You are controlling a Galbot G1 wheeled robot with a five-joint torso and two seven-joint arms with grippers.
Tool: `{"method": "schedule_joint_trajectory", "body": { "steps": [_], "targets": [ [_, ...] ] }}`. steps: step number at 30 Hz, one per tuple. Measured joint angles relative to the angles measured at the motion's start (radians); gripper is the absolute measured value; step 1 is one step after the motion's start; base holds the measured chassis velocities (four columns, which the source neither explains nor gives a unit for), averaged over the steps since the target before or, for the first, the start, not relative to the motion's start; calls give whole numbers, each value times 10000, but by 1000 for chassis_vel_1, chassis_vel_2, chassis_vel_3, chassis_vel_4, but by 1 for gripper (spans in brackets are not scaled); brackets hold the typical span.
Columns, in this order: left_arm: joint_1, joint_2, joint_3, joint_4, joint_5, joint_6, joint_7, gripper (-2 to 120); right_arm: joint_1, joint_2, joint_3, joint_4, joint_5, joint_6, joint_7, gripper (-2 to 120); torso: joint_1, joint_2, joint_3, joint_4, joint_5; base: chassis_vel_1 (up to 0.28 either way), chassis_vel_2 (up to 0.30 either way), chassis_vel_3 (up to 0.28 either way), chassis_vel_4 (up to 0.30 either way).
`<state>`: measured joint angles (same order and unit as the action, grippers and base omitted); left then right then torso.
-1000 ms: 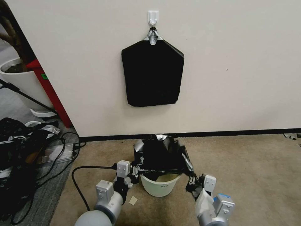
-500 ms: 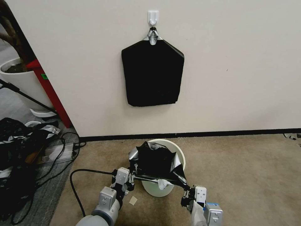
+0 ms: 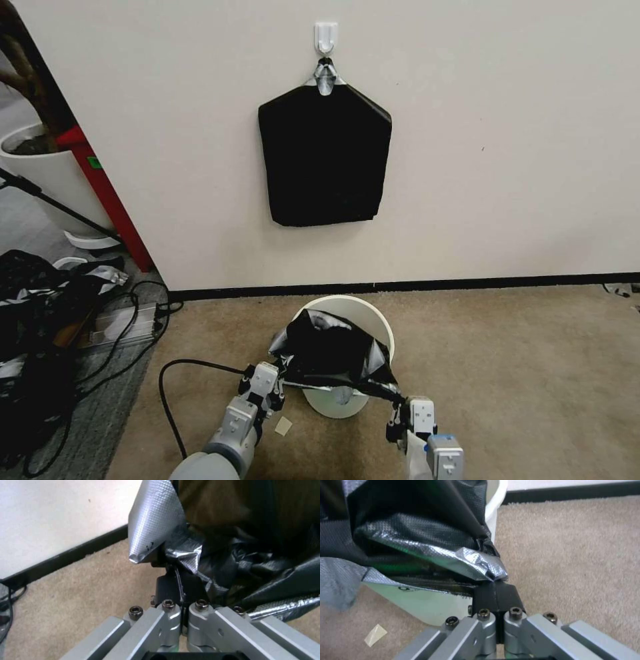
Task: Place a trash bag onto the trash bin.
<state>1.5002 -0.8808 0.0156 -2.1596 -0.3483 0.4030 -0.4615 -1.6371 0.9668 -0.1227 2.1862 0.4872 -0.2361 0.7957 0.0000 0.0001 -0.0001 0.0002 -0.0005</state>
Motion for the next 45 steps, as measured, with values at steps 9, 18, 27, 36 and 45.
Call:
{"method": "schedule_joint_trajectory", "body": {
  "steps": [9,18,27,36,45],
  "targets": [
    [-583,-418,181,1071,-13,-6,35,0,496,214,24,-931,-103,76,-118,0,0,-1,0,1,5,0,0,0,0],
    [-909,-878,513,1507,3,-8,65,0,760,294,77,-1770,-381,330,-414,0,0,-1,0,-5,15,0,0,0,0],
    [-693,-831,419,1128,36,-52,34,0,490,198,457,-1326,-653,557,-669,2,0,-1,1,-3,6,0,0,0,0],
    [-202,-207,-132,-130,-113,599,61,28,-823,-510,508,98,-614,521,-661,35,0,0,0,-3,5,0,0,0,0],
    [347,327,-553,-947,-106,924,321,64,-1941,-991,832,895,-1211,843,-862,70,0,0,0,-2,5,0,0,0,0]
  ]
}}
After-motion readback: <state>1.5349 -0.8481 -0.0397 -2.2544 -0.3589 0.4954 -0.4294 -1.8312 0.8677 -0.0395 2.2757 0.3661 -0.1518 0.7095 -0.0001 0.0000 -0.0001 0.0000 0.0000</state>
